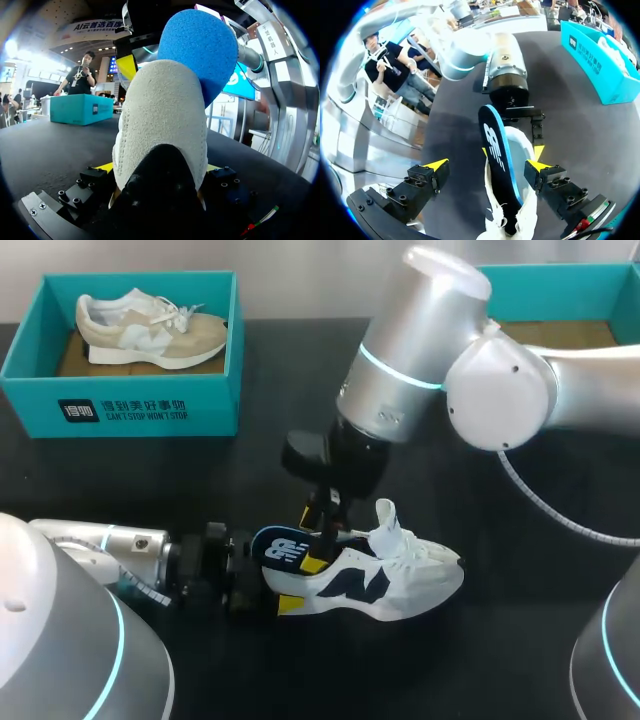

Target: Take the shoe out of the shoebox, open the shoe tongue, remove and reinsert the insole, then place the shoe into the shoebox

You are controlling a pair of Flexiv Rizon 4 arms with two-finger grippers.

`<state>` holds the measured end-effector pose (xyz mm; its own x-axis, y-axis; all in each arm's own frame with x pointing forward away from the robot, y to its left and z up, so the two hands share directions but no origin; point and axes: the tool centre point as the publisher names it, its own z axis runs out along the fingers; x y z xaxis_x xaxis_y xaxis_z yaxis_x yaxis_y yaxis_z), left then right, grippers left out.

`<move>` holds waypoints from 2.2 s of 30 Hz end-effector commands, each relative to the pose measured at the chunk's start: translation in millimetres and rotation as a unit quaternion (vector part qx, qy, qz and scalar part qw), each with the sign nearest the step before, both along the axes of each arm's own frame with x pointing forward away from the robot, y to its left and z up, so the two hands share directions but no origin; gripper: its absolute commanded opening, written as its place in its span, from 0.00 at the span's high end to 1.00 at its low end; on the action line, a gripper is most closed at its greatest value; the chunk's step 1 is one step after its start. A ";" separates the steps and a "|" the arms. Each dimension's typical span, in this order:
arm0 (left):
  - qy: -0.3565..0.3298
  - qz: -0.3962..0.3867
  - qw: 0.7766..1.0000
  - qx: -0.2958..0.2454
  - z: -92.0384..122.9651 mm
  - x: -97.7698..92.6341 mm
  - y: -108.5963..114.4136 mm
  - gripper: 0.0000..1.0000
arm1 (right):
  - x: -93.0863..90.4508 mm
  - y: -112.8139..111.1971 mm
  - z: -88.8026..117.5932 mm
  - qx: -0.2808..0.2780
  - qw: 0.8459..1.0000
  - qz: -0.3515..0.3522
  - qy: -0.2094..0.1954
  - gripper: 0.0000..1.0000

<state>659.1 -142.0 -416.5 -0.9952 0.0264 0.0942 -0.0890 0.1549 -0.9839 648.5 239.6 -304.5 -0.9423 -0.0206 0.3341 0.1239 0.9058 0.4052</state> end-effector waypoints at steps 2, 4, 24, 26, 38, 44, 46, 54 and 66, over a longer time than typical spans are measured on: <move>0.000 0.001 1.000 0.000 -3.0 0.4 0.6 1.00 | -3.9 1.8 -7.5 0.010 1.000 0.000 -0.003 0.00; 0.000 0.001 1.000 0.000 -3.0 0.4 0.6 1.00 | -5.2 2.2 -9.1 0.015 1.000 0.000 -0.004 0.00; 0.000 0.001 1.000 0.000 -3.0 0.4 0.6 1.00 | -12.9 -2.4 -21.8 0.033 0.999 -0.004 0.009 0.01; 0.000 0.001 1.000 0.000 -3.0 0.4 0.6 1.00 | -13.0 -2.7 -22.2 0.034 0.999 -0.005 0.010 0.04; 0.000 0.001 1.000 0.000 -3.0 0.4 0.6 1.00 | -17.7 -8.0 -30.1 0.041 0.999 -0.009 0.031 0.11; 0.000 0.001 1.000 0.000 -3.0 0.4 0.6 1.00 | -15.2 -12.2 -34.1 0.038 0.999 -0.011 0.035 0.12; 0.000 0.001 1.000 0.000 -3.0 0.4 0.6 1.00 | -12.5 -13.9 -36.4 0.041 0.998 -0.011 0.038 0.16; 0.000 0.001 1.000 0.000 -3.0 0.4 0.6 1.00 | -7.9 -12.3 -36.4 0.051 0.998 -0.014 0.040 0.40; 0.000 0.001 1.000 0.000 -3.0 0.4 0.6 1.00 | -4.3 -5.3 -36.9 0.059 0.997 -0.010 0.040 0.60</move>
